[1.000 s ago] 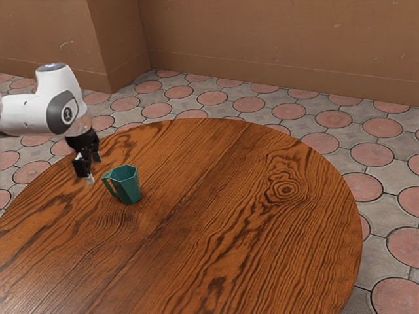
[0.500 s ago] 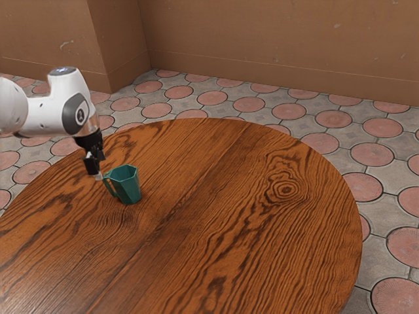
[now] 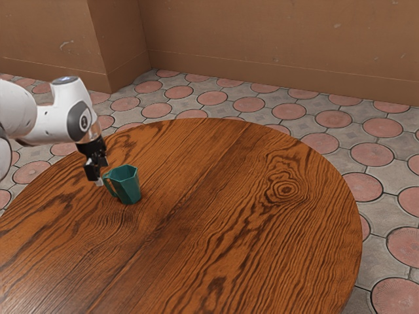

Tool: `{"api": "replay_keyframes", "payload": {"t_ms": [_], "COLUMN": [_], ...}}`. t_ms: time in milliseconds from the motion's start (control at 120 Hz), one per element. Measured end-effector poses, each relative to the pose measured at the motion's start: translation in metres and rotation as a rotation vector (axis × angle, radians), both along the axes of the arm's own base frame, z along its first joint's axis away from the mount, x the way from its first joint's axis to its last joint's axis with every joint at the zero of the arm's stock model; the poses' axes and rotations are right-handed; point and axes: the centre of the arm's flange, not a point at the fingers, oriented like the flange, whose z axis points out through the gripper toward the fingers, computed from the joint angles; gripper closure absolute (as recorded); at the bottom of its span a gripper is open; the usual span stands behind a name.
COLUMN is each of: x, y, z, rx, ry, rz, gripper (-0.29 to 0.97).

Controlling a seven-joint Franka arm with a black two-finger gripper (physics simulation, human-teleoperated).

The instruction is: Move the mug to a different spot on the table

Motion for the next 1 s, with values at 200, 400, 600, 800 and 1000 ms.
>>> {"api": "replay_keyframes", "payload": {"t_ms": [200,400,600,800,1000], "x": [0.005,0.007,0.007,0.008,0.009], "y": [0.000,-0.002,0.000,0.003,0.002], "z": [-0.011,-0.020,-0.028,-0.034,-0.036], "rx": [-0.005,-0.026,-0.059,-0.079,-0.084], "ry": [0.003,0.000,-0.008,-0.016,-0.016], "rz": [-0.029,-0.042,-0.035,-0.031,-0.044], "gripper": [0.02,0.02,0.02,0.03,0.10]}}
